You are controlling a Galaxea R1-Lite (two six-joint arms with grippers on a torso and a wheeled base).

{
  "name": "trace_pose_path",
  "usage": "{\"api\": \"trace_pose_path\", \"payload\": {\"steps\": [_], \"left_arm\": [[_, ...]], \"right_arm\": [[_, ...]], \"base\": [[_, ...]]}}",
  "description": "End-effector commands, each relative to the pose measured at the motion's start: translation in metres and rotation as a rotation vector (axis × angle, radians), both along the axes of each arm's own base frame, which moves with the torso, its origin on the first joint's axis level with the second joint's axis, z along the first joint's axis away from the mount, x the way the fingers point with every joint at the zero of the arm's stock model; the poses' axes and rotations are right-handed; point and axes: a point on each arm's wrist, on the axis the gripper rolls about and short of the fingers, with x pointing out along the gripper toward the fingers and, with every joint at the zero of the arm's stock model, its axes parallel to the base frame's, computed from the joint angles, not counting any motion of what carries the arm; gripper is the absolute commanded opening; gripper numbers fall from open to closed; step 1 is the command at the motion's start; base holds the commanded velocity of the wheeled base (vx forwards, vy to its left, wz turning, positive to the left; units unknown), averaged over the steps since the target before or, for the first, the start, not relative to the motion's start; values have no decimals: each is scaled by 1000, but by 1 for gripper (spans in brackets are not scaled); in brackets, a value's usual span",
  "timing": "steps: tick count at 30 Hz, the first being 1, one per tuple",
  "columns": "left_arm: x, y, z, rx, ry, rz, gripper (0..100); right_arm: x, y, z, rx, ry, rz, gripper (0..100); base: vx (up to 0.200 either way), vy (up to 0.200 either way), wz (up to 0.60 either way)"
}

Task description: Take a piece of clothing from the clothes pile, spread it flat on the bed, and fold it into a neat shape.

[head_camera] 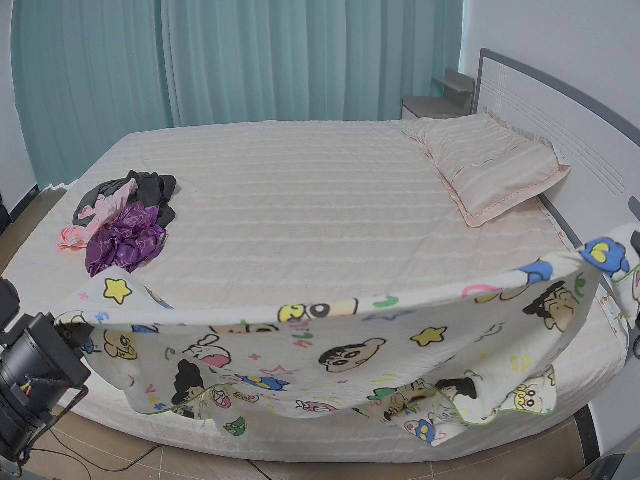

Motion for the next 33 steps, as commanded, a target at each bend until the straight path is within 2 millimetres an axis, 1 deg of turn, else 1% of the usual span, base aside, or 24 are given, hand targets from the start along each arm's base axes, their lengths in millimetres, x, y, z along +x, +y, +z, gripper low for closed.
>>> {"api": "trace_pose_path", "payload": {"steps": [1, 3, 4, 5, 9, 12, 16, 28, 30, 33], "left_arm": [[-5, 8, 8, -32, -37, 18, 0], [4, 2, -5, 32, 39, 34, 0], [5, 1, -7, 41, 51, 34, 0], [7, -2, -14, 53, 95, 28, 0], [14, -9, -23, 19, 179, 23, 0], [18, -14, -27, 5, 215, 27, 0], [18, -14, -28, -5, 224, 24, 0], [14, -10, -24, -21, 204, 28, 0], [12, -8, -22, -30, 190, 27, 0], [7, -3, -18, -43, 166, 26, 0]], "right_arm": [[1, 0, 10, 13, -23, -4, 0], [8, 4, 3, -9, 18, -5, 0], [9, 5, 2, -11, 24, -4, 0], [11, 6, -2, -20, 44, -2, 0], [13, 8, -10, -39, 77, 1, 0], [21, 11, -11, -51, 103, -15, 0], [27, 11, -12, -58, 115, -36, 0], [24, 10, -4, -40, 83, -35, 0], [22, 8, 1, -27, 59, -35, 0], [12, 3, 7, -8, 11, -13, 0]], "base": [[0, 0, 0], [0, 0, 0], [0, 0, 0], [0, 0, 0], [0, 0, 0], [0, 0, 0], [-200, 0, 0], [-200, 0, 0], [-200, 0, 0], [0, 0, 0]]}}
